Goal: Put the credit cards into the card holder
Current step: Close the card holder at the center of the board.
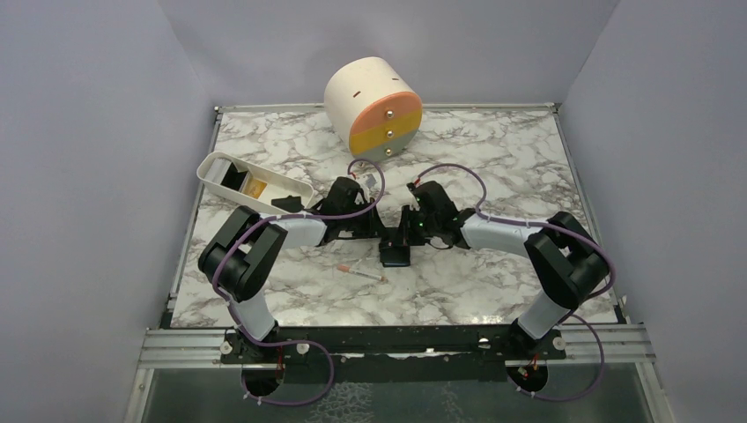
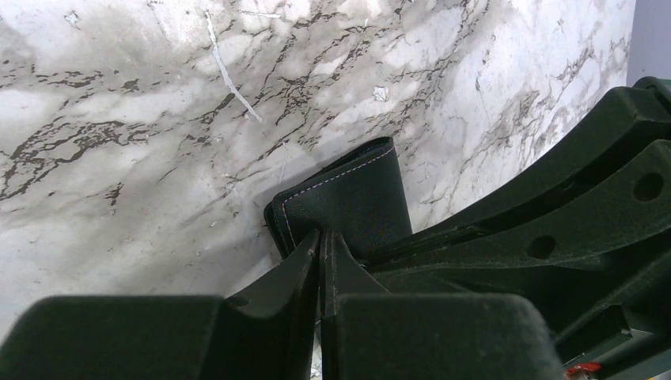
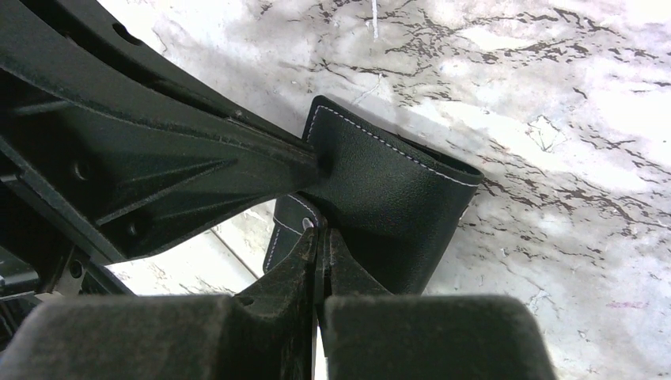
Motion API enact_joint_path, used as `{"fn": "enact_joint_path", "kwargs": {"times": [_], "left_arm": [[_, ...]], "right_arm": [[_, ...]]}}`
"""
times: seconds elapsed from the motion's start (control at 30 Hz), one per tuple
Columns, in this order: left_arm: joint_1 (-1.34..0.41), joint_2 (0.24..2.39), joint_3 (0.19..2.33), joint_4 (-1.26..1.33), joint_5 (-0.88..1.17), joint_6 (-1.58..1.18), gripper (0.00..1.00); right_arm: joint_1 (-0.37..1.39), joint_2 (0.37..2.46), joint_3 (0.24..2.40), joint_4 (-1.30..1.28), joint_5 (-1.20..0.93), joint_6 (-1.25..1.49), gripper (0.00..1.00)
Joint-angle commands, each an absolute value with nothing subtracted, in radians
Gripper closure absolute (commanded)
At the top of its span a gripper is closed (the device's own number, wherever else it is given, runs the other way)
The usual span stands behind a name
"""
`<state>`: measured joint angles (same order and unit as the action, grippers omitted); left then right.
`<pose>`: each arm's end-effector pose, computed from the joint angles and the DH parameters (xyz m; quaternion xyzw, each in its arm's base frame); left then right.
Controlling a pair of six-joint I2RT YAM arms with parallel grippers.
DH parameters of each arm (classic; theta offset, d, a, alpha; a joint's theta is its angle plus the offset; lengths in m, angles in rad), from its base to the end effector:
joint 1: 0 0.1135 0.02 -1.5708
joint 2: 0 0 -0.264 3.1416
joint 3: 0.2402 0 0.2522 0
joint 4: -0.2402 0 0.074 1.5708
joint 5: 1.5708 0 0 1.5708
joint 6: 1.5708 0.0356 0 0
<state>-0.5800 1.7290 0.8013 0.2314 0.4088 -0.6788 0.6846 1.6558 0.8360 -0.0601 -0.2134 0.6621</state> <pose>0.2753 -0.1973 0.1457 0.0420 0.8902 -0.3927 0.2269 0.2453 0.2099 0.1546 -0.0466 0.9351 0.2883 0.2007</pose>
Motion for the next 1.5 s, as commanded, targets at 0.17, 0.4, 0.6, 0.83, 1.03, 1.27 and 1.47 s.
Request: {"fn": "enact_joint_path", "kwargs": {"times": [0.17,0.4,0.6,0.83,1.03,1.27,1.47], "left_arm": [[-0.583,1.712,0.767,0.246,0.431,-0.683,0.93],[-0.583,1.707,0.763,0.245,0.428,-0.681,0.93],[-0.583,1.707,0.763,0.242,0.428,-0.686,0.93],[-0.583,1.679,0.772,0.227,0.427,-0.679,0.93],[-0.583,1.667,0.776,0.226,0.440,-0.686,0.93],[-0.590,1.622,0.761,0.209,0.449,-0.687,0.93],[-0.595,1.620,0.742,0.209,0.442,-0.683,0.93]], "right_arm": [[0.686,1.637,0.857,-0.045,-0.237,0.676,0.99],[0.684,1.659,0.865,-0.049,-0.233,0.676,0.99],[0.682,1.670,0.869,-0.085,-0.206,0.677,0.99],[0.666,1.691,0.874,-0.092,-0.222,0.676,0.99],[0.659,1.704,0.892,-0.126,-0.215,0.676,0.99],[0.653,1.745,0.922,-0.150,-0.229,0.677,0.99],[0.647,1.775,0.942,-0.188,-0.226,0.676,0.99]]}}
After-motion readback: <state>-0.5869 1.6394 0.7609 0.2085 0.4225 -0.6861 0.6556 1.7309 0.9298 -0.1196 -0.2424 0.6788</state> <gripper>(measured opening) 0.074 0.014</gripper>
